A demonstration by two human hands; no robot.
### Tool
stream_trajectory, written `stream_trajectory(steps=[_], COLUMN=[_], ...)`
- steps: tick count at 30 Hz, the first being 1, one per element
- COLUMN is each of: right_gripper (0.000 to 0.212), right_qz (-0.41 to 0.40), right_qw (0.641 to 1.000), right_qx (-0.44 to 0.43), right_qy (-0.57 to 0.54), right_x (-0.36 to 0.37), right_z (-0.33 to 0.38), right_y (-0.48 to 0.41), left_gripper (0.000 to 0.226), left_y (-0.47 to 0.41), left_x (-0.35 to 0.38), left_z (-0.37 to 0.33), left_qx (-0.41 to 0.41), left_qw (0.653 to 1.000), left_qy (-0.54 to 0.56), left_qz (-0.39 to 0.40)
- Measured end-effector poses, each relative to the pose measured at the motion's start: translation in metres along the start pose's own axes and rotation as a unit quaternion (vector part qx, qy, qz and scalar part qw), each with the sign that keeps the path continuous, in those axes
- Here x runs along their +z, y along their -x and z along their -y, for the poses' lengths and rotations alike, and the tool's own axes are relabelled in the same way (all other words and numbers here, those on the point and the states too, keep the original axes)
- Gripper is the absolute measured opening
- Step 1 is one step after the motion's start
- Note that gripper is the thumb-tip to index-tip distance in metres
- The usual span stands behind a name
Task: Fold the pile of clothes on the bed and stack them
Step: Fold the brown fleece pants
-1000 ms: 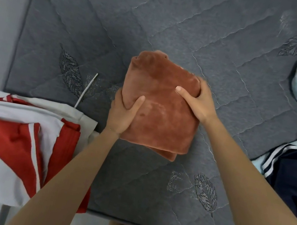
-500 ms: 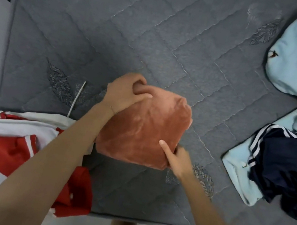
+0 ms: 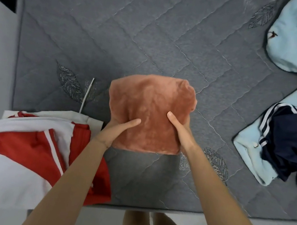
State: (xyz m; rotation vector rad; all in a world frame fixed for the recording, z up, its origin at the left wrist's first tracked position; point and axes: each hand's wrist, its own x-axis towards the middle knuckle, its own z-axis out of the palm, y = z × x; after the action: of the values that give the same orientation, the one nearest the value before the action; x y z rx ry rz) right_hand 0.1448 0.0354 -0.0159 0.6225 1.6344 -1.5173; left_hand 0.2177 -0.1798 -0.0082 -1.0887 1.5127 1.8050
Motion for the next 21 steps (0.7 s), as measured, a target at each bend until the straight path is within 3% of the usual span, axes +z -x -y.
stream_trajectory(steps=[5,12,16,21], right_gripper=[0.089,0.081,0.057,0.071], right_qz=[0.067,0.097,0.087,0.072], right_qw=[0.997,0.992,0.987,0.988], right_qx=[0.002,-0.061,-0.117,-0.139], right_qy=[-0.023,-0.054,-0.061,-0.018], right_x=[-0.001,-0.002,0.021,0.070], right_z=[0.009,0.036,0.050,0.060], right_y=[0.010,0.092,0.145,0.189], left_gripper=[0.094,0.075,0.071,0.077], left_y=[0.009,0.094,0.149,0.212], left_x=[0.011,0.015,0.002,-0.031], left_z=[-0.015,-0.035,-0.036,-0.036], left_qx=[0.052,0.158,0.197,0.206], left_qw=[0.997,0.982,0.970,0.954], left_qy=[0.039,0.100,0.130,0.163], left_qz=[-0.030,-0.016,-0.058,-0.144])
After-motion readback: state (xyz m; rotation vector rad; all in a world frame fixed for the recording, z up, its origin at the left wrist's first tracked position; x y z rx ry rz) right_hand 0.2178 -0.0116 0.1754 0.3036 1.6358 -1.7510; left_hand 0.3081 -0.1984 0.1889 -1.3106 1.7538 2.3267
